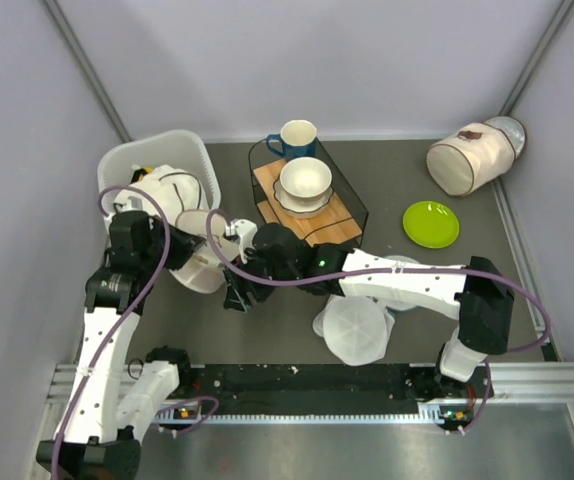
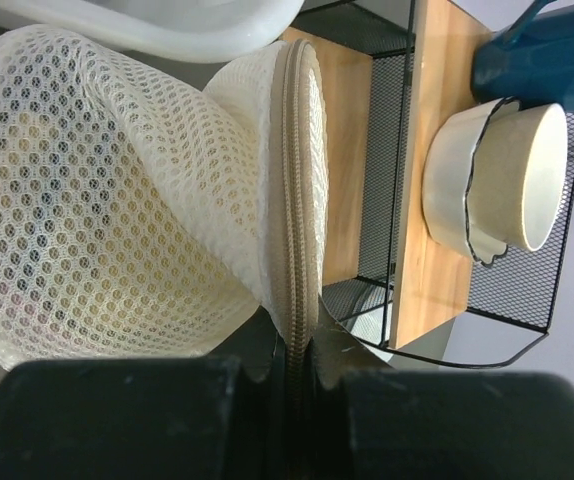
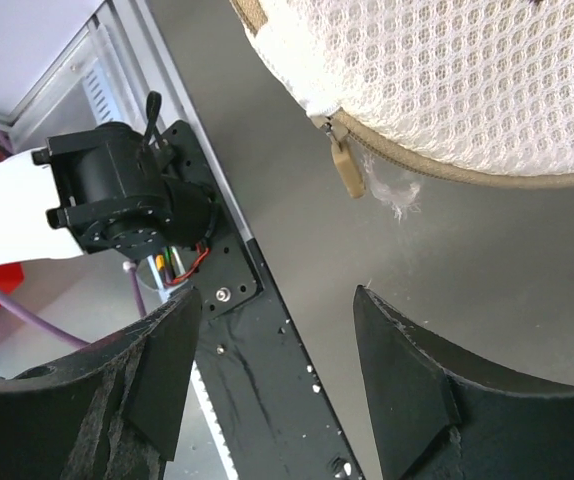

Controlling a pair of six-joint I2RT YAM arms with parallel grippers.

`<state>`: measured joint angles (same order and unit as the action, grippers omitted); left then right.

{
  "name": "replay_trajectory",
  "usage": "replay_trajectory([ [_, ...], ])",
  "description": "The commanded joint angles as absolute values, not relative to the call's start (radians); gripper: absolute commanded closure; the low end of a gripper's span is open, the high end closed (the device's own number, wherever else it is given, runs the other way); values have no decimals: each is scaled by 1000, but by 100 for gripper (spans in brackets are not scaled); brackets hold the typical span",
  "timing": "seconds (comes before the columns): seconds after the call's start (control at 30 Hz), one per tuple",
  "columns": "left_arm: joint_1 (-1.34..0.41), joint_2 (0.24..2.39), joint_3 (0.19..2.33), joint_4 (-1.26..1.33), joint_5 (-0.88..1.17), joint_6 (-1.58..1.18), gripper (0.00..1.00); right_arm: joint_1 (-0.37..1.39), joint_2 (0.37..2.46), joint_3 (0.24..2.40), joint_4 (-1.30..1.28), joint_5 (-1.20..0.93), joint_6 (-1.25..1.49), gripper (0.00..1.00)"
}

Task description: Unzip the laundry bag and remove the bra

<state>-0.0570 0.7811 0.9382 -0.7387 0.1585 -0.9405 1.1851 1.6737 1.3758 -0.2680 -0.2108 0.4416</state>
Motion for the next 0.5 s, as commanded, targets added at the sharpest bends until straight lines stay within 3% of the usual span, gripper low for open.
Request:
replay_trajectory([
  [0.0,-60,807,1017,-730,178,-908,100,1197,1664,1411,-207,-152,373,37],
  [0.47,-60,979,1225,-971,298,-877,100,1195,1629,1381,-111,-143,356,36],
])
